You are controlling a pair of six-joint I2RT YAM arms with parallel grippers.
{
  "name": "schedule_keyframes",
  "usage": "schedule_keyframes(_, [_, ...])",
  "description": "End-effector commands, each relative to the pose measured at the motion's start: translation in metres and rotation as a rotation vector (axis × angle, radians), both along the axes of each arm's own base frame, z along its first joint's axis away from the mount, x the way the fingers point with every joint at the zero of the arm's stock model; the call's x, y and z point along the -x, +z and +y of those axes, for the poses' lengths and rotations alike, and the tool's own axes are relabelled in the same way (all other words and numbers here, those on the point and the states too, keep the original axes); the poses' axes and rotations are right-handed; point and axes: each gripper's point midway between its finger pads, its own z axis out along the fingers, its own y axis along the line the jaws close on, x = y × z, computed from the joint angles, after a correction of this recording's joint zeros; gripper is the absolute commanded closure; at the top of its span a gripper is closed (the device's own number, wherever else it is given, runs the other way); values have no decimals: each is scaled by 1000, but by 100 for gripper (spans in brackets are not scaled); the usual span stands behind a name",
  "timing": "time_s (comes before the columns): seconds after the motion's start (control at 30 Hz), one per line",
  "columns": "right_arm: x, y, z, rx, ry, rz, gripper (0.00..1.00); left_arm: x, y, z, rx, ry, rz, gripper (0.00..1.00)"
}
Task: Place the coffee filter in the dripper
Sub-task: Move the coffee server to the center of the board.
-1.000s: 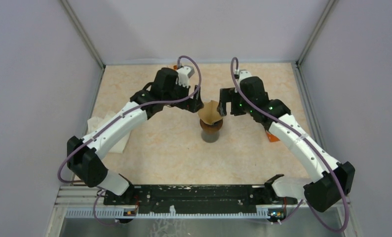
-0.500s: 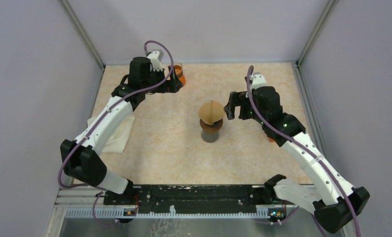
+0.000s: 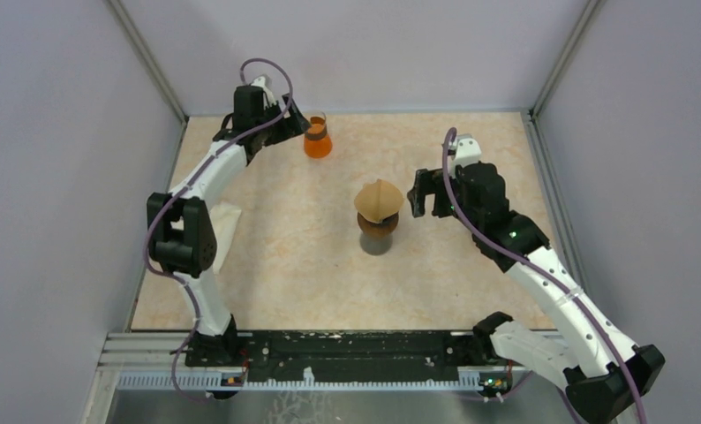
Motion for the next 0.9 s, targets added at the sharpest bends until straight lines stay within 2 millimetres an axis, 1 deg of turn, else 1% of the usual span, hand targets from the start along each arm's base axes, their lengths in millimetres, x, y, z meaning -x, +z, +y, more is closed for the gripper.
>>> schedule_keyframes(0.0, [-7, 13, -12, 30, -37, -75, 8, -41, 14, 7, 56, 53, -64, 12])
schedule_keyframes(0.1, [-8, 12, -15, 44, -47, -88, 8, -57, 2, 7, 48, 56, -56, 14])
schedule_keyframes(0.23, [-9, 7, -20, 68, -61, -83, 8, -73, -12, 3, 27, 35, -49, 18])
schedule_keyframes(0.37, [-10, 0, -22, 89, -69, -67, 8, -85, -27, 4, -2, 37, -39, 21])
schedule_keyframes(0.5, [-11, -3, -24, 94, -76, -62, 8, -96, -42, 6, -41, 37, -29, 25])
schedule_keyframes(0.67, [-12, -5, -23, 89, -80, -54, 8, -101, -58, 8, -94, 25, -1, 30])
schedule_keyframes(0.77, [-12, -5, -23, 87, -80, -53, 8, -103, -60, 11, -135, 16, 5, 33])
schedule_keyframes(0.87, [-12, -4, -23, 85, -81, -53, 8, -102, -63, 11, -176, -1, 15, 38])
